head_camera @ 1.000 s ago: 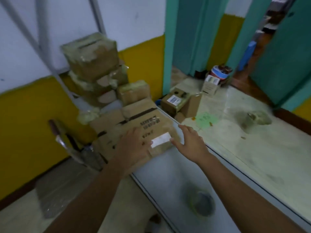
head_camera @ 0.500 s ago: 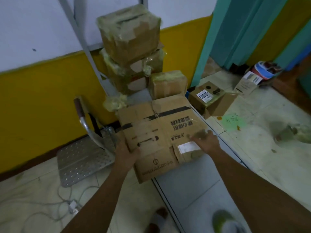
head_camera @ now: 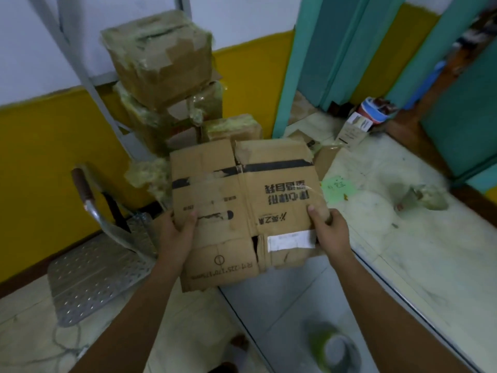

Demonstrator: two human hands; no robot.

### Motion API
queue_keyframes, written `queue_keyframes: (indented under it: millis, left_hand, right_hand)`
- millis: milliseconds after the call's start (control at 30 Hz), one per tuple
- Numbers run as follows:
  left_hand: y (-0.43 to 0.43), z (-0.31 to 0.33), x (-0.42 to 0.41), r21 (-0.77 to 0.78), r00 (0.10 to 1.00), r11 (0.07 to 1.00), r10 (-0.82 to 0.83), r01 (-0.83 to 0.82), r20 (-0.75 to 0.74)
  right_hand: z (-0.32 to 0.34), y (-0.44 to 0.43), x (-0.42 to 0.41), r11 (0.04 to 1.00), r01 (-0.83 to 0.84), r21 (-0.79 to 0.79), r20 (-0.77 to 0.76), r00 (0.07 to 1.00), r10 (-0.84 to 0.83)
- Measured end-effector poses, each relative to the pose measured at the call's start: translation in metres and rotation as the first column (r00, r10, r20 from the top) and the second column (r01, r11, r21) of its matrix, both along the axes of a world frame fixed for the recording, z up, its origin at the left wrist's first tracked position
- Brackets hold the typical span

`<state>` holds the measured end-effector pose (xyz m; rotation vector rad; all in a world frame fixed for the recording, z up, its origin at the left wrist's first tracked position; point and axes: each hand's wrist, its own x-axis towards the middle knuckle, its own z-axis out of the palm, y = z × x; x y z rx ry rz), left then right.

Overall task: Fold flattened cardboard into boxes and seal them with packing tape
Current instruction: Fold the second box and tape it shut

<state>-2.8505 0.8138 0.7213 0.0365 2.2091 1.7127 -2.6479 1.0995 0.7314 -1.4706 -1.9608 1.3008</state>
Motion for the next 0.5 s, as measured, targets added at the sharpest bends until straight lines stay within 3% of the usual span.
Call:
queue_keyframes:
  millis: [300, 400, 500]
  left_hand:
    - [0.084, 0.054, 0.097, 0.122, 0.923, 0.916, -0.374, 0.382, -0.086]
    - [0.128, 0.061, 0.148, 0.184, 0.825, 0.804, -0.554, 0.565, -0.11]
    - [0.17, 0.062, 0.203, 0.183, 0.65, 0.626, -0.746, 0.758, -0.142]
  right_hand:
    - [0.067, -0.028, 0.175, 0.939, 0.32, 0.124, -0.173, 0.939, -0.298]
    - [0.08, -0.037, 0.25, 0.877, 0.458, 0.147, -0.221, 0.879, -0.422]
    - [0.083, -0.051, 0.329, 0.811, 0.561, 0.167, -0.285, 0.814, -0.505]
